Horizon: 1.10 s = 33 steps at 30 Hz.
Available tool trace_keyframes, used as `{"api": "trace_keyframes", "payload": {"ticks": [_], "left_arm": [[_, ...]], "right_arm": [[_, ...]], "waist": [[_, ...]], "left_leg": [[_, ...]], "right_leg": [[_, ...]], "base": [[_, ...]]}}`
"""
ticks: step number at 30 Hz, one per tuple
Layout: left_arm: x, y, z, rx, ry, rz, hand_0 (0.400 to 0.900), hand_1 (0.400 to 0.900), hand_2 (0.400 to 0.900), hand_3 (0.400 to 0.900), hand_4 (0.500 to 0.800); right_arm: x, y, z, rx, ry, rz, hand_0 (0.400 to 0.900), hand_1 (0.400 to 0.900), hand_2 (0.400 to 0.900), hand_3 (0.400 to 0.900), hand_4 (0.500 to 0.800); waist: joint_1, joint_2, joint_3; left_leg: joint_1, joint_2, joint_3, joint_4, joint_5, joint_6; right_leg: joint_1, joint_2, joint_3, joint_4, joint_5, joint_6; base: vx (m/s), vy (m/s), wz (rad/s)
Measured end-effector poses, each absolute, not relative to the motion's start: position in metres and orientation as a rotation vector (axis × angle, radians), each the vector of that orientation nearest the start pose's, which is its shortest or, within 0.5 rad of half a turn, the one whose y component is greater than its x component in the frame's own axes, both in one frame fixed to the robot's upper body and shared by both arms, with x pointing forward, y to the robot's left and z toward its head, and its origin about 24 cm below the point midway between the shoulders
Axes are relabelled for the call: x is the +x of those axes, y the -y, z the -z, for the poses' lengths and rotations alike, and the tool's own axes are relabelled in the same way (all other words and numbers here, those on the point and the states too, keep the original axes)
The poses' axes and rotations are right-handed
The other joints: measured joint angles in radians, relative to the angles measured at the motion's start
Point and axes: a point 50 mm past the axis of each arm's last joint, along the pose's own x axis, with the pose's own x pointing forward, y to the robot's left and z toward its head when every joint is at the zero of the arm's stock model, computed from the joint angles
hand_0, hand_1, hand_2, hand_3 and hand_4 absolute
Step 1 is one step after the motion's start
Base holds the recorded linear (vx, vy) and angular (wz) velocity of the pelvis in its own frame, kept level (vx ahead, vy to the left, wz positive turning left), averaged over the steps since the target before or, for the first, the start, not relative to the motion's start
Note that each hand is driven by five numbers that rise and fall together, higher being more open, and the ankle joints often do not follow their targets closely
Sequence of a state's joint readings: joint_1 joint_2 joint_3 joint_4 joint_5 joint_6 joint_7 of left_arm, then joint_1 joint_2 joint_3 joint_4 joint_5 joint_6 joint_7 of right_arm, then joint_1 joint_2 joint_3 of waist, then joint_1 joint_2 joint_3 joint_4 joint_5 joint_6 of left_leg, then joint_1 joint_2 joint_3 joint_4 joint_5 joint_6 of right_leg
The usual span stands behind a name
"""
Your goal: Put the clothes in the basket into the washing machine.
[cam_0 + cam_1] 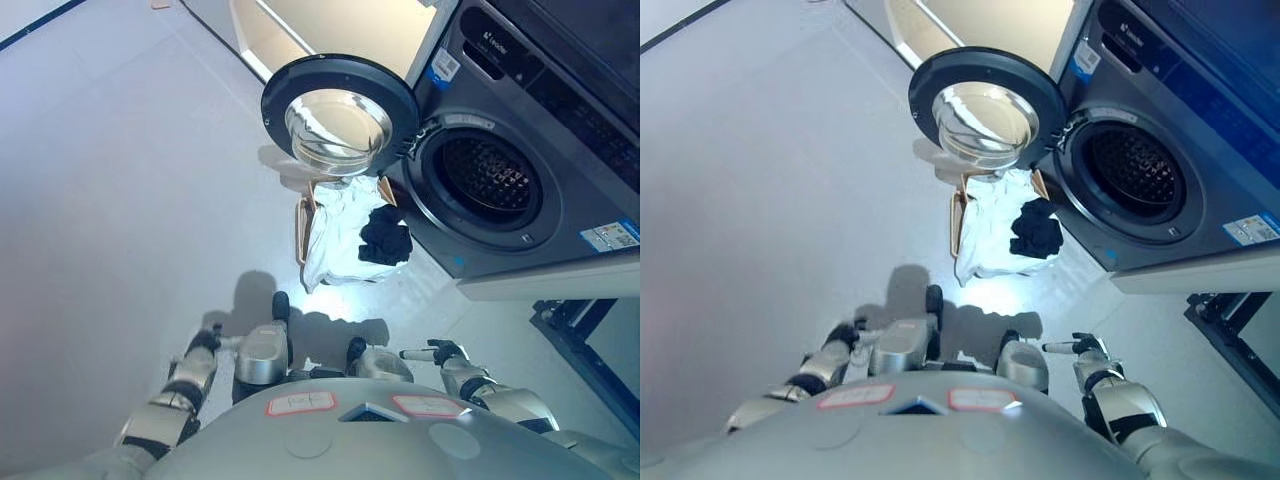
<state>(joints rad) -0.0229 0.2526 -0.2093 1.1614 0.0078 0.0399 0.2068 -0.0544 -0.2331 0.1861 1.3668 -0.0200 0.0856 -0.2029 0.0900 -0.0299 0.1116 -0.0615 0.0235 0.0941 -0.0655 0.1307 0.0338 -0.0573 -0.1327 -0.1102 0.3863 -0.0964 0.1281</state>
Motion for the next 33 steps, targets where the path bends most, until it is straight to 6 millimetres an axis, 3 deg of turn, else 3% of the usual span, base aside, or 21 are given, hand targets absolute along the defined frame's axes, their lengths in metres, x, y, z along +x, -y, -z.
{"api": "trace_keyframes", "payload": {"ticks": [2,4,6,10,11,12,14,15,17,20,23,25,26,29,33], "left_arm": [[0.125,-0.24,0.149,0.49,-1.113,-0.139,0.9,0.9,0.9,0.9,0.8],[0.124,-0.246,0.147,0.51,-1.115,-0.138,0.9,0.9,0.9,0.9,0.8],[0.122,-0.249,0.147,0.517,-1.127,-0.153,0.9,0.9,0.9,0.9,0.8],[0.099,-0.255,0.154,0.53,-1.219,-0.164,0.9,0.9,0.9,0.9,0.8],[0.091,-0.259,0.155,0.536,-1.243,-0.171,0.9,0.9,0.9,0.9,0.8],[0.086,-0.261,0.155,0.541,-1.256,-0.174,0.9,0.9,0.9,0.9,0.8],[0.078,-0.266,0.155,0.544,-1.27,-0.19,0.9,0.9,0.9,0.9,0.8],[0.077,-0.266,0.155,0.548,-1.266,-0.197,0.9,0.9,0.9,0.9,0.8],[0.07,-0.259,0.158,0.535,-1.266,-0.189,0.9,0.9,0.9,0.9,0.8],[0.066,-0.255,0.159,0.525,-1.278,-0.182,0.9,0.9,0.9,0.9,0.8],[0.088,-0.253,0.155,0.527,-1.209,-0.179,0.9,0.9,0.9,0.9,0.8],[0.117,-0.246,0.149,0.535,-1.116,-0.164,0.9,0.9,0.9,0.9,0.8],[0.126,-0.245,0.146,0.539,-1.078,-0.167,0.9,0.9,0.9,0.9,0.8],[0.146,-0.247,0.138,0.559,-1.004,-0.199,0.9,0.9,0.9,0.9,0.8],[0.185,-0.247,0.12,0.522,-0.888,-0.287,0.9,0.9,0.9,0.9,0.8]], "right_arm": [[0.079,0.244,0.163,-0.513,-1.349,0.143,0.9,0.9,0.9,0.9,0.8],[0.092,0.242,0.161,-0.52,-1.359,0.133,0.9,0.9,0.9,0.9,0.8],[0.111,0.246,0.155,-0.57,-1.244,0.108,0.9,0.9,0.9,0.9,0.8],[0.144,0.248,0.143,-0.643,-1.145,0.085,0.9,0.9,0.9,0.9,0.8],[0.143,0.247,0.144,-0.662,-1.143,0.072,0.9,0.9,0.9,0.9,0.8],[0.148,0.245,0.143,-0.676,-1.135,0.06,0.9,0.9,0.9,0.9,0.8],[0.142,0.244,0.145,-0.709,-1.143,0.034,0.9,0.9,0.9,0.9,0.8],[0.134,0.244,0.147,-0.734,-1.158,0.019,0.9,0.9,0.9,0.9,0.8],[0.13,0.246,0.148,-0.767,-1.163,-0.002,0.9,0.9,0.9,0.9,0.8],[0.139,0.246,0.145,-0.791,-1.123,0.003,0.9,0.9,0.9,0.9,0.8],[0.139,0.256,0.141,-0.822,-1.112,0.032,0.9,0.9,0.9,0.9,0.8],[0.149,0.269,0.133,-0.878,-1.081,0.057,0.9,0.9,0.9,0.9,0.8],[0.161,0.272,0.127,-0.901,-1.048,0.073,0.9,0.9,0.9,0.9,0.8],[0.225,0.272,0.093,-0.989,-0.855,0.112,0.9,0.9,0.9,0.9,0.8],[0.284,0.265,0.049,-1.086,-0.657,0.136,0.9,0.9,0.9,0.9,0.8]], "waist": [[-0.031,0.005,0.022],[-0.037,0.003,0.032],[-0.036,0.017,0.047],[-0.043,0.028,0.073],[-0.038,0.019,0.073],[-0.033,0.005,0.072],[-0.044,-0.043,0.074],[-0.041,-0.054,0.069],[-0.025,-0.041,0.056],[-0.024,-0.044,0.052],[-0.039,-0.041,0.056],[-0.049,-0.014,0.071],[-0.038,-0.008,0.082],[-0.026,0.022,0.144],[-0.011,0.05,0.253]], "left_leg": [[0.014,-0.017,-0.046,0.03,-0.028,0.022],[0.032,-0.033,-0.109,0.044,-0.042,0.036],[0.029,-0.026,-0.154,0.047,-0.039,0.038],[0.034,-0.032,-0.224,0.037,-0.045,0.026],[0.037,-0.036,-0.233,0.028,-0.045,0.018],[0.04,-0.044,-0.244,0.016,-0.045,0.008],[0.066,-0.081,-0.288,-0.016,-0.035,-0.022],[0.07,-0.075,-0.286,-0.021,-0.041,-0.043],[0.062,-0.027,-0.266,-0.016,-0.058,-0.077],[0.024,0.01,-0.296,0.019,-0.073,-0.105],[-0.061,0.011,-0.287,0.084,-0.074,-0.115],[-0.177,0.007,-0.197,0.15,-0.068,-0.1],[-0.204,0.009,-0.179,0.146,-0.061,-0.089],[-0.31,0.005,-0.141,0.184,-0.053,-0.078],[-0.451,-0.006,-0.122,0.247,-0.054,-0.071]], "right_leg": [[-0.102,-0.013,0.054,0.246,0.031,0.005],[-0.144,0.003,0.054,0.338,0.039,0.008],[-0.14,0.025,0.012,0.243,0.017,-0.03],[-0.121,-0.01,-0.037,-0.138,0.023,-0.018],[-0.108,-0.021,-0.038,-0.25,0.049,0.017],[-0.099,-0.029,-0.038,-0.342,0.087,0.03],[-0.054,-0.053,0.001,-0.437,0.154,0.014],[-0.046,-0.056,0.002,-0.434,0.223,-0.008],[-0.033,-0.014,-0.027,-0.442,0.219,-0.028],[-0.014,0.022,-0.077,-0.475,0.22,-0.05],[-0.023,0.023,-0.164,-0.474,0.21,-0.064],[-0.067,0.014,-0.226,-0.469,0.198,-0.064],[-0.115,0.012,-0.217,-0.438,0.193,-0.065],[-0.266,-0.006,-0.173,-0.335,0.183,-0.066],[-0.437,-0.029,-0.146,-0.227,0.173,-0.075]], "base": [[0.26,0.093,0.81],[0.26,-0.034,0.68],[0.24,-0.103,0.57],[0.27,-0.156,0.66],[0.2,-0.125,0.72],[0.17,-0.096,0.52],[0.13,-0.121,0.31],[0.11,-0.148,0.48],[0.11,-0.149,0.63],[0.03,-0.16,0.79],[-0.22,-0.095,0.81],[-0.25,-0.031,-0.03],[-0.26,-0.014,-0.25],[-0.2,-0.027,-0.14],[-0.13,-0.016,-0.11]]}}
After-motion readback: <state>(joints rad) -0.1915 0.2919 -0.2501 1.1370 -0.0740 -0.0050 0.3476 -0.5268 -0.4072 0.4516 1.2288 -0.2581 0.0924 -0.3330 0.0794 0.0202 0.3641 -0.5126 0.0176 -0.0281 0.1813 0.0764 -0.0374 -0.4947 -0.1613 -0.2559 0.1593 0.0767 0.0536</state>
